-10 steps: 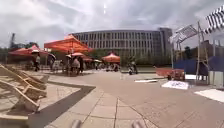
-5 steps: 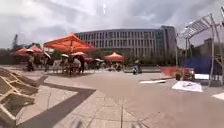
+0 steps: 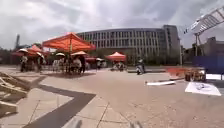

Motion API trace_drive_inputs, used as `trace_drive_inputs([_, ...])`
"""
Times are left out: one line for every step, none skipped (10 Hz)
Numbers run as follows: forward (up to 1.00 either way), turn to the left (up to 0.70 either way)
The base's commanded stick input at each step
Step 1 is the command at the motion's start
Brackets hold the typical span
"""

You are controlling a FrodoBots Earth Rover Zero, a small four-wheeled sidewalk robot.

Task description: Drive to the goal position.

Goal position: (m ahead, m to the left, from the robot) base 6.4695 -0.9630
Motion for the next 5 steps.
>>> trace_drive_inputs([0.85, 0.01])
trace_drive_inputs([0.85, 0.00])
trace_drive_inputs([0.85, -0.01])
trace_drive_inputs([0.85, -0.01])
trace_drive_inputs([0.85, -0.01])
